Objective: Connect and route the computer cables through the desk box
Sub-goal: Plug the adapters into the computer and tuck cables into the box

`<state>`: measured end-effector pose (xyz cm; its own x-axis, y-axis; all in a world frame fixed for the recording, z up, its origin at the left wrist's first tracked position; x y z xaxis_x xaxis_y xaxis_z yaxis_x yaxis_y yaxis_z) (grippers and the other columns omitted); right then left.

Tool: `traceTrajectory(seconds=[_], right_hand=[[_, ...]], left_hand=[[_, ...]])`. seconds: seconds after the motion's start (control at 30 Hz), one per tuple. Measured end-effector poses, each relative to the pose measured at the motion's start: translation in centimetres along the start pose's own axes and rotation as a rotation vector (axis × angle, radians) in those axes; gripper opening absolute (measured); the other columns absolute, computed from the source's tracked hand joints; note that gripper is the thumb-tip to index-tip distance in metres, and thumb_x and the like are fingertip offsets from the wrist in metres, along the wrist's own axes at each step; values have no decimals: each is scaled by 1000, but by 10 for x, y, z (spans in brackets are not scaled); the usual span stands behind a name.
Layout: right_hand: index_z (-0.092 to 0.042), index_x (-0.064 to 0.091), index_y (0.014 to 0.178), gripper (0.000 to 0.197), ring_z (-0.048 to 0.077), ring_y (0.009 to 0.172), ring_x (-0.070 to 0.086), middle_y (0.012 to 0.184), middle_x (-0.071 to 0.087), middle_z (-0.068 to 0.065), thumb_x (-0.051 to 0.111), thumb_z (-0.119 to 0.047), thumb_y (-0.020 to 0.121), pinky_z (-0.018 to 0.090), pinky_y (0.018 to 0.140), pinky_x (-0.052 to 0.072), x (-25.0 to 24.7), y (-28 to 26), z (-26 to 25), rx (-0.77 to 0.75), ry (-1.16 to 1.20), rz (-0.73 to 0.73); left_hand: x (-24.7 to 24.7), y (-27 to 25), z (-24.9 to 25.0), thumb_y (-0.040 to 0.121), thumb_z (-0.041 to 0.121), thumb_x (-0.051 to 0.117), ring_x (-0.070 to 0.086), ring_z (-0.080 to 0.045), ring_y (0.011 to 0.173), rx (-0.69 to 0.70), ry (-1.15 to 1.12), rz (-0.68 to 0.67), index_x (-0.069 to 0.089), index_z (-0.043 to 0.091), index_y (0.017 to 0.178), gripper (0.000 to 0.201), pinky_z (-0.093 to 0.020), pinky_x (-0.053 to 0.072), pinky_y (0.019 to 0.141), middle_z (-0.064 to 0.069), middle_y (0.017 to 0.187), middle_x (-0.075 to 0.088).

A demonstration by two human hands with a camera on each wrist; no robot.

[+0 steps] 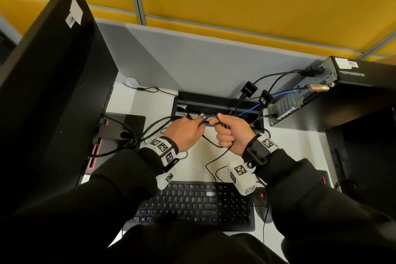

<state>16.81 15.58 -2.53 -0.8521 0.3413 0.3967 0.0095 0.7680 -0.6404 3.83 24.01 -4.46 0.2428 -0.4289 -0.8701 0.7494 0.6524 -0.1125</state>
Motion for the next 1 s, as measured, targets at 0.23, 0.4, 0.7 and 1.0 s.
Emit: traceTrajectory(seconds=[0.23,0.4,0.7,1.0], right_hand=[[-11,58,136,43,4,33,22,49,27,-6,35,-35,108,16,34,15,-9,1,-12,-27,166,-50],[-7,70,104,34,8,42,15,57,20,-5,56,-38,102,20,40,11,-20,-5,-9,93,-325,25],[-12,58,131,40,7,39,19,59,13,-7,32,-33,108,25,42,47,-4,0,-23,-27,288,-113],[-18,56,140,36,25,64,64,76,63,16,42,-16,107,33,58,54,-17,1,11,-111,-387,183]], left_hand=[[11,-13,-49,97,58,56,58,-11,66,-152,-562,-108,66,27,82,36,-39,54,69,12,69,62],[-1,-21,-67,94,45,68,40,-11,52,-249,-750,-105,64,16,64,42,-25,37,53,8,56,44],[0,-9,-20,106,42,40,64,-17,85,38,-144,-270,64,33,101,25,-33,45,73,14,81,62],[-39,-24,66,101,42,51,56,-5,64,389,110,-252,72,38,109,23,-32,50,71,13,69,60]])
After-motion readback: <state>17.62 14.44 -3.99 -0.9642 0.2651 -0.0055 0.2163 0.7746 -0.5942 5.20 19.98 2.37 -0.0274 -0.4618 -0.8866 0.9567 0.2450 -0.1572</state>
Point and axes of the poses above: each hand's wrist, its own y-axis towards the middle knuckle, its own x-axis out of the palm, z = x × y, the point moved 5 cm from there along y, towards the middle knuckle
